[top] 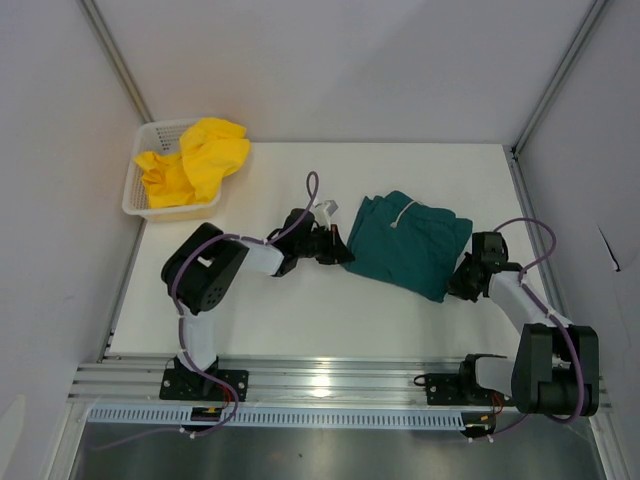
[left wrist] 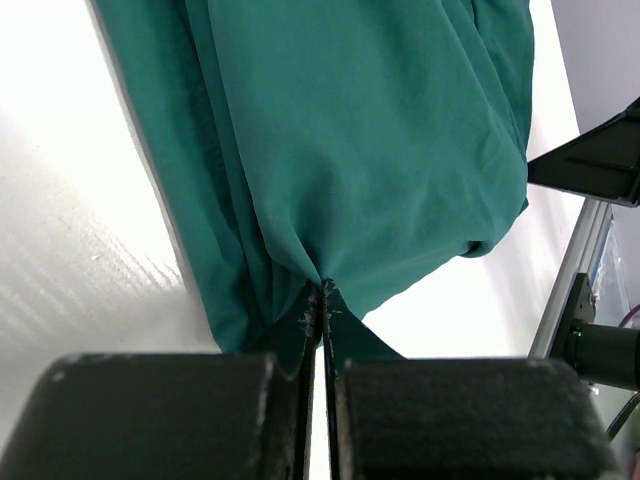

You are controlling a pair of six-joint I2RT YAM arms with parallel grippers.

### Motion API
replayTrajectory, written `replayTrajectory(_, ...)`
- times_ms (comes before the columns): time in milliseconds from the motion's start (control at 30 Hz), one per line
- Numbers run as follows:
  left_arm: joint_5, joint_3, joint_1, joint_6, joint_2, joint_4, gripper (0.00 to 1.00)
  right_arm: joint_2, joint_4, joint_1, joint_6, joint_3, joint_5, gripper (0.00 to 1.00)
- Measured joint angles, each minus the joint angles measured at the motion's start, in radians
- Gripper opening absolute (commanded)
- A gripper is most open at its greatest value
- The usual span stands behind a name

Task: Fold and stack the shorts
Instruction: Fold the shorts, then neatly place the folded shorts to the corner

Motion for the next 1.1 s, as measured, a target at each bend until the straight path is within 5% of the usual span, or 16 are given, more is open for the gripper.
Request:
replayTrajectory(133,-0.013,-0.007,0.000,0.002,-0.012,-0.005,0.00,0.000,-0.001,-0.015,-0.003,0.000,0.007,0.05)
replayTrajectory(267,-0.021,-0.007,0.002,0.002,-0.021,-0.009,0.00,-0.008,-0.006,-0.018,-0.010,0.003,0.001,0.41)
replayTrajectory(300,-0.022,-0.007,0.002,0.002,-0.023,-0.009,0.00,-0.016,-0.008,-0.016,-0.012,0.003,-0.005,0.42)
replayTrajectory(633,-0.080,0.027,0.004,0.002,-0.028,-0.105,0.00,-0.247,-0.031,0.118,0.008,-0.001,-0.006,0.48)
replayTrajectory(1100,-0.100,0.030,0.005,0.021,-0.028,-0.113,0.00,-0.085,0.004,0.305,0.056,-0.016,0.039,0.47)
